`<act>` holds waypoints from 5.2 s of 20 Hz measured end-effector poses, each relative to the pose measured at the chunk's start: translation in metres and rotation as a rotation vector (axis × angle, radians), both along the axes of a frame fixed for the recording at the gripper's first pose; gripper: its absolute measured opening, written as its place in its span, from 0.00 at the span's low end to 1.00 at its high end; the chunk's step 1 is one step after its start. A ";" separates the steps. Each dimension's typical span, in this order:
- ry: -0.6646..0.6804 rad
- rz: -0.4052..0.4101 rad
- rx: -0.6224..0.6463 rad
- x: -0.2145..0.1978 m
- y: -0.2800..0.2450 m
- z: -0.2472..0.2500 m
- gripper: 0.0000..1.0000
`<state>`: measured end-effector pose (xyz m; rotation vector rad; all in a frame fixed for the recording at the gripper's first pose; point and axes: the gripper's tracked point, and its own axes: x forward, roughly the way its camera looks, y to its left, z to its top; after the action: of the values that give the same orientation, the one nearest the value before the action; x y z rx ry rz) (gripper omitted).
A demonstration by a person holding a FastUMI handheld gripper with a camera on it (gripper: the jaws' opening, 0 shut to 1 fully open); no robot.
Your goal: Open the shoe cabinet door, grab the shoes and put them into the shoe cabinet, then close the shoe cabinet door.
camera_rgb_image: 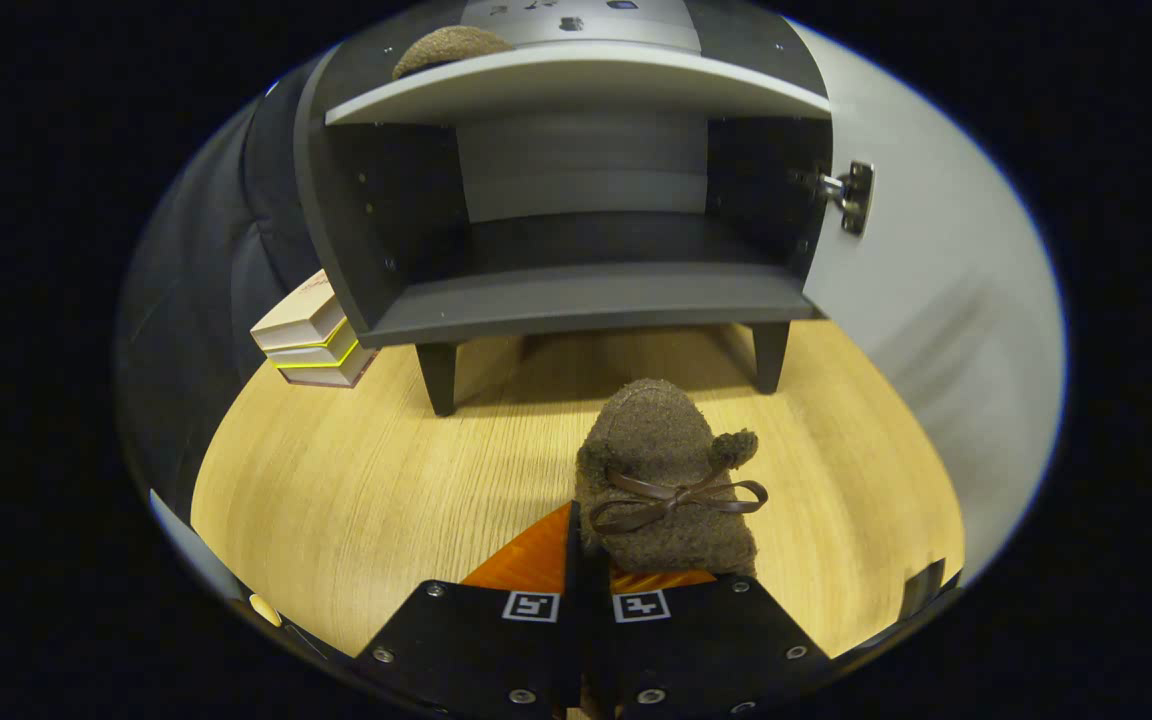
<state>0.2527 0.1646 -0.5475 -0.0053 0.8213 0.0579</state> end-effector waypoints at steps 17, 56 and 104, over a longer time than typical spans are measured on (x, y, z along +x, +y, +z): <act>-0.255 -0.130 -0.045 0.038 -0.011 0.220 0.06; -0.288 -0.052 0.083 0.354 0.006 0.223 0.15; -0.512 0.182 0.282 -0.092 -0.070 0.404 0.89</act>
<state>0.1604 0.0944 -0.1434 0.1650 0.2933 0.3303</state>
